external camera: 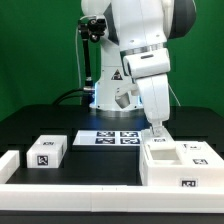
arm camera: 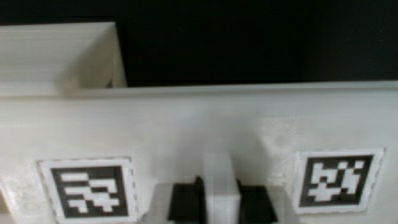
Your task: Assemble cabinet
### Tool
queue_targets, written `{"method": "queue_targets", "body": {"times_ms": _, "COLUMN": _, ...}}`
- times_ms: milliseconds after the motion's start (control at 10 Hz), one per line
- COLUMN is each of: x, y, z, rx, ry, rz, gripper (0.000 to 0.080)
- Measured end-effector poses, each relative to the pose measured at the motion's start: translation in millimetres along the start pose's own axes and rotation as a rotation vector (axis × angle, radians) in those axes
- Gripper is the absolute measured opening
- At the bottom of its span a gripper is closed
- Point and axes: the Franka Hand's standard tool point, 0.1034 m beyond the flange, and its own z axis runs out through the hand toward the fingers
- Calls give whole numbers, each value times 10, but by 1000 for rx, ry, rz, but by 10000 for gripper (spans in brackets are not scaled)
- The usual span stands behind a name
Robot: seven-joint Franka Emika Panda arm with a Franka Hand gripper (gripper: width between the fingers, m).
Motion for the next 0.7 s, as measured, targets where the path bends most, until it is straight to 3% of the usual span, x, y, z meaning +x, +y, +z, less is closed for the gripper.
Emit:
{"method": "queue_targets", "body": {"times_ms": 300, "x": 1, "y": 60, "z": -16, "rx": 1, "ry": 1, "rz": 7, "gripper": 62}}
{"method": "queue_targets", "body": {"times_ms": 600, "x": 8, "y": 441, "z": -21, "rx": -9, "ry": 12, "rz": 49, "gripper": 62}}
{"method": "queue_targets", "body": {"times_ms": 700, "x": 2, "y": 484, "z": -18, "rx": -15, "ry": 12, "rz": 43, "gripper": 62}}
